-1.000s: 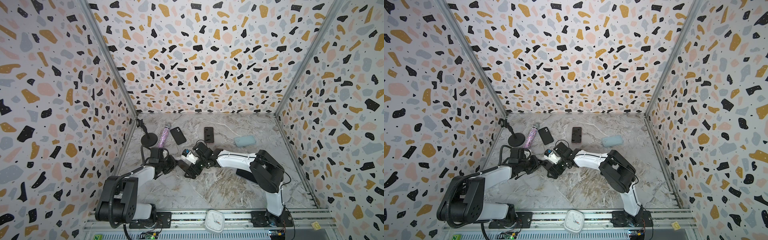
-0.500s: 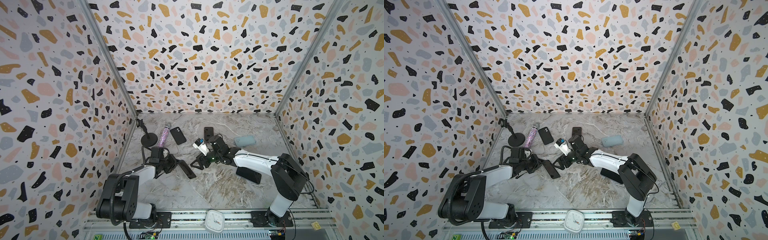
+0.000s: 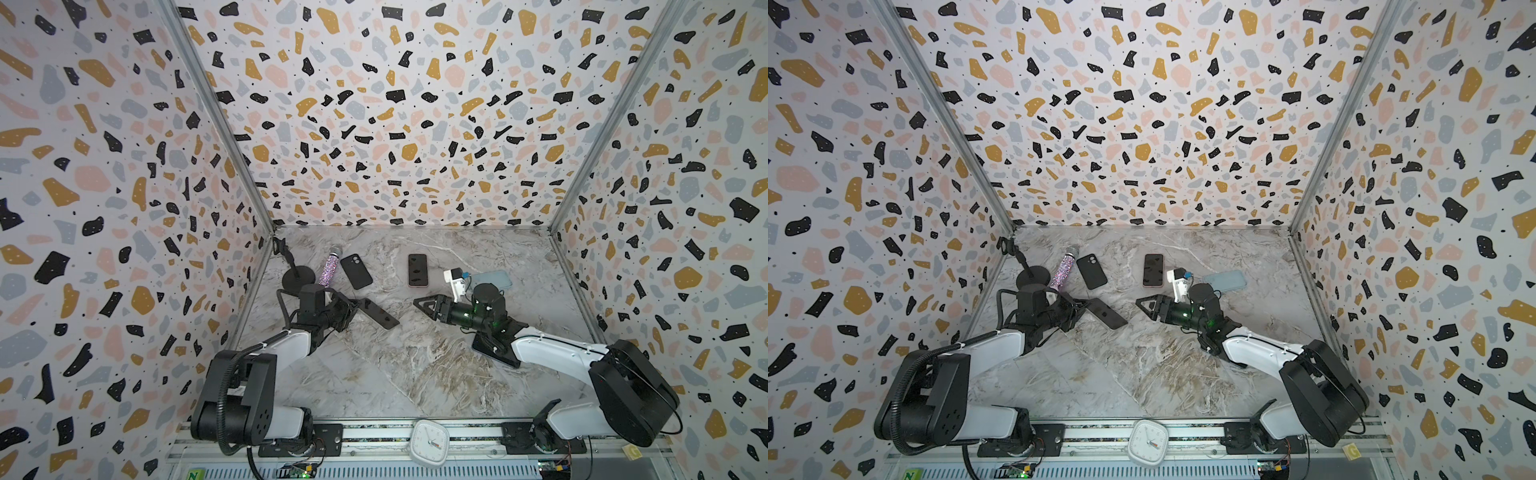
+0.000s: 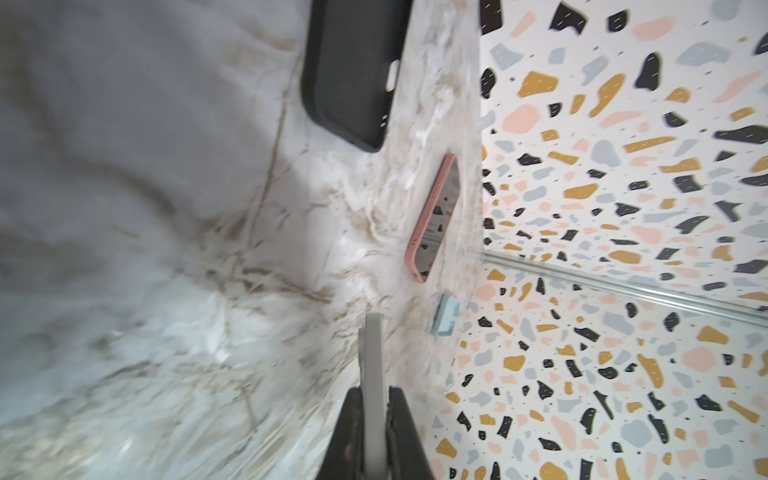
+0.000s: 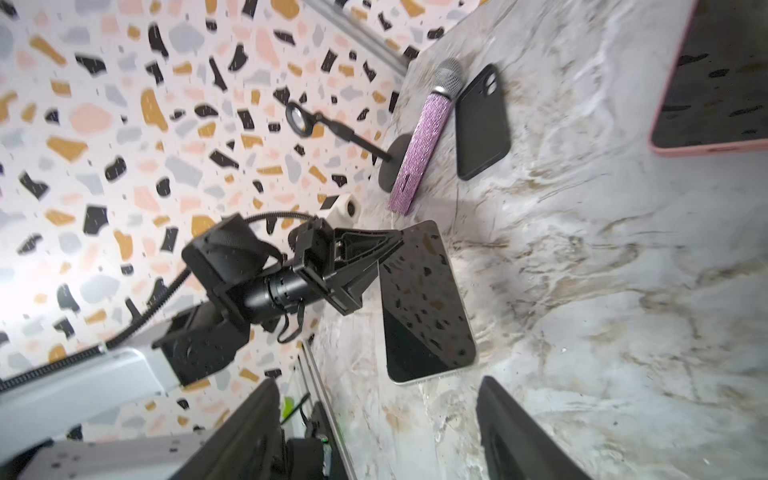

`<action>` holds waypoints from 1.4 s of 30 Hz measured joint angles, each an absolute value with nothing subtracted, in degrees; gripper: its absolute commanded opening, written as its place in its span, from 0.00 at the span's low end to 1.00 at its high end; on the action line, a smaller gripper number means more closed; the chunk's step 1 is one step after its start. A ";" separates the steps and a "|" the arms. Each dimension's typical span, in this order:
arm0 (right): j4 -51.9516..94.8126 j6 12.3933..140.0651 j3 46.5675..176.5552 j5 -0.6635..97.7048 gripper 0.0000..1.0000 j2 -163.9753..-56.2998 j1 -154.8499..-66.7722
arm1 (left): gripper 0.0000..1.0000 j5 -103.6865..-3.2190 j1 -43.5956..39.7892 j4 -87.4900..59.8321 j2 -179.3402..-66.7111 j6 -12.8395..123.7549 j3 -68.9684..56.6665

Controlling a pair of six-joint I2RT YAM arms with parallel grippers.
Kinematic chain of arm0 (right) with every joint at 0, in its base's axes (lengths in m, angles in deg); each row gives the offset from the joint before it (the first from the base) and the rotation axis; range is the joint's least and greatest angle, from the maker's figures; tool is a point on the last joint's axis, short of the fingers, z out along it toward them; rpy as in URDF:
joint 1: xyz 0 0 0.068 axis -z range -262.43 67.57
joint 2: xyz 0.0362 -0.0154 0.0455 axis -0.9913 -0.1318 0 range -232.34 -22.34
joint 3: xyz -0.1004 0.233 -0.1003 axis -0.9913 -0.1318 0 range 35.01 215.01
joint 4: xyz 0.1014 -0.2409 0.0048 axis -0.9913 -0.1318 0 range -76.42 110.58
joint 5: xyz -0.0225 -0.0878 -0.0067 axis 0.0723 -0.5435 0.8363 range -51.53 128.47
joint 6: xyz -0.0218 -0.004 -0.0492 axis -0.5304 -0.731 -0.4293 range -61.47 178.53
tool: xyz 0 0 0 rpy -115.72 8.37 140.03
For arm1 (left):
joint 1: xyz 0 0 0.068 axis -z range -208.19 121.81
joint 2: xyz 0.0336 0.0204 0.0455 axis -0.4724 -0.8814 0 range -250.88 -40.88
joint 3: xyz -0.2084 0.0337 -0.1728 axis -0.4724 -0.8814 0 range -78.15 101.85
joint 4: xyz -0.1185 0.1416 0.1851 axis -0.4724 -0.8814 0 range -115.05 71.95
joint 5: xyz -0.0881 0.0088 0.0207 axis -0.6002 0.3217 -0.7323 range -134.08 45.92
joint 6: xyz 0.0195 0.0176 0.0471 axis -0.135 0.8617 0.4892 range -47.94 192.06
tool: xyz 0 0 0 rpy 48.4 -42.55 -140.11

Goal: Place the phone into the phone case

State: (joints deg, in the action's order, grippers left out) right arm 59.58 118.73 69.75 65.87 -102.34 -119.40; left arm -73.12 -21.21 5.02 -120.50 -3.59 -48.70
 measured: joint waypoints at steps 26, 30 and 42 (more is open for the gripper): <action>98.10 164.96 67.13 63.33 0.39 -122.43 -121.67 | 0.00 -67.26 -11.40 27.25 -122.94 -18.85 -48.42; 99.10 165.31 67.26 63.05 0.28 -122.96 -121.67 | 0.00 -67.13 -11.13 27.32 -122.94 -18.85 -48.44; 98.75 165.36 67.46 62.63 0.07 -123.85 -121.65 | 0.08 -67.11 -11.13 27.34 -122.94 -18.54 -48.50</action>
State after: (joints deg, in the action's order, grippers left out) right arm 98.75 165.36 67.46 62.63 -123.85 -121.65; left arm -67.11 -11.13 27.34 -122.94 -18.54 -48.50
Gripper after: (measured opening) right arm 0.115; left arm 0.089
